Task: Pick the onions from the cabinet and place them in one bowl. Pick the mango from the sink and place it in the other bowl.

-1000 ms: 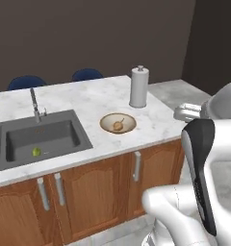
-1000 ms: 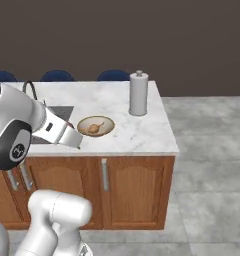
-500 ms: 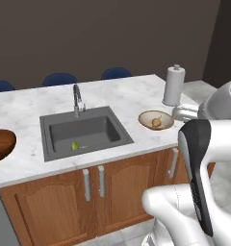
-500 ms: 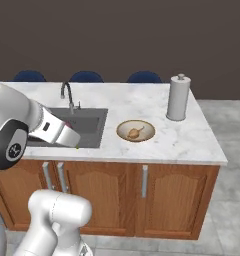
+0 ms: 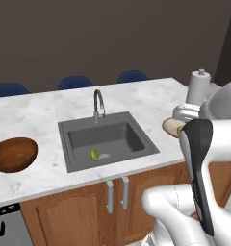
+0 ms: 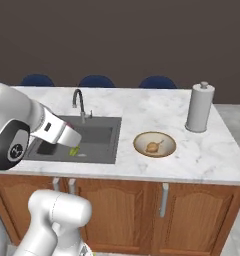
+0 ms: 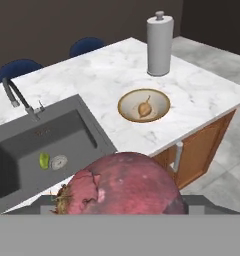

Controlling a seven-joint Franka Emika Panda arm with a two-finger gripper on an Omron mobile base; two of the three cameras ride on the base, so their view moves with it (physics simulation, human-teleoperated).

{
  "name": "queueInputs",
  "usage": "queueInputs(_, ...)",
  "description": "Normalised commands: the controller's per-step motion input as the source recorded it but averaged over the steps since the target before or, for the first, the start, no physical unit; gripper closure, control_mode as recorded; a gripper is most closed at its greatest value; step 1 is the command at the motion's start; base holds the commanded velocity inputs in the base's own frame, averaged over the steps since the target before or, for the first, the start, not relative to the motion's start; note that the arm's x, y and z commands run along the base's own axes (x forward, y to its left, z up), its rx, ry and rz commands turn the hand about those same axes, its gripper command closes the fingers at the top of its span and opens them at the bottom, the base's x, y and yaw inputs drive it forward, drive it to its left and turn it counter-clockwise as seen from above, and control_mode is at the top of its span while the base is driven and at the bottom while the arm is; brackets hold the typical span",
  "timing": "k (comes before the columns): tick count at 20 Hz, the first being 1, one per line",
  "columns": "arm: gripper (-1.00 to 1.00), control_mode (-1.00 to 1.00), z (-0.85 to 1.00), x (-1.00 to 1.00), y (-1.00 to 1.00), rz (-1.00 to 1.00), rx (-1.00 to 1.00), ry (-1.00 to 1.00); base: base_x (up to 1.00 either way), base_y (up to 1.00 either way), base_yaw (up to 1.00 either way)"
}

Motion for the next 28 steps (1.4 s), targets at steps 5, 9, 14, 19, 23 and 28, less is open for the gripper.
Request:
queueInputs(5, 1.00, 1.00, 0.00, 0.00, 0.00, 0.00, 0.00, 0.00, 0.56, 0.04, 0.06)
queueInputs(9, 1.00, 1.00, 0.00, 0.00, 0.00, 0.00, 0.00, 0.00, 0.27, -0.42, 0.00)
queueInputs(14, 1.00, 1.00, 0.00, 0.00, 0.00, 0.00, 0.00, 0.00, 0.17, -0.28, 0.00)
queueInputs(19, 1.00, -1.00, -0.15, 0.23, -0.36, 0.00, 0.06, 0.01, 0.04, -0.05, 0.00)
queueInputs(23, 1.00, -1.00, -0.33, 0.58, -0.65, 0.01, 0.11, 0.13, 0.00, 0.00, 0.00)
queueInputs(28, 1.00, -1.00, -0.43, 0.72, -0.61, -0.01, 0.04, 0.15, 0.00, 0.00, 0.00)
